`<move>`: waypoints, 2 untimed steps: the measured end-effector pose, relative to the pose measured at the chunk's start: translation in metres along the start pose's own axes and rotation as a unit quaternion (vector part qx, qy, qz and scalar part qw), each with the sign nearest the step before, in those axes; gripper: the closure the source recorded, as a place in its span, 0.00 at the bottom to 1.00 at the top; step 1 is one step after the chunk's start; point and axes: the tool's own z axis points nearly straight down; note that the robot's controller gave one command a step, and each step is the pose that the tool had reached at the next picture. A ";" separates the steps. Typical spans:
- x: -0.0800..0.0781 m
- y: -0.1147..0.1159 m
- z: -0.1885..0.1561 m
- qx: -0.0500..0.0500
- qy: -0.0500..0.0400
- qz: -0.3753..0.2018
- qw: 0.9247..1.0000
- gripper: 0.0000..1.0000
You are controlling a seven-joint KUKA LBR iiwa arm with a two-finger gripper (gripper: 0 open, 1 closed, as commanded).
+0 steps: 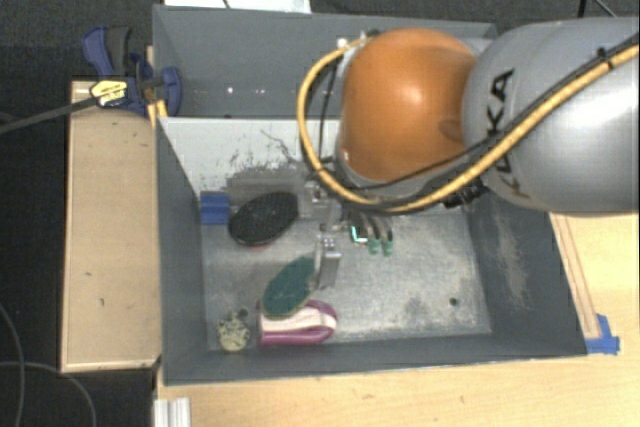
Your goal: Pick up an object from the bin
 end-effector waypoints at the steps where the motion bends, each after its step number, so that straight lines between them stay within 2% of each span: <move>1: -0.027 -0.031 0.117 0.001 0.000 -0.010 1.000 0.00; 2: 0.000 -0.034 0.176 -0.001 0.000 -0.009 1.000 0.00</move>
Offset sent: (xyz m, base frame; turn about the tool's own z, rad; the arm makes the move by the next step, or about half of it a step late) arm 0.0269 -0.0295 -0.1128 -0.0224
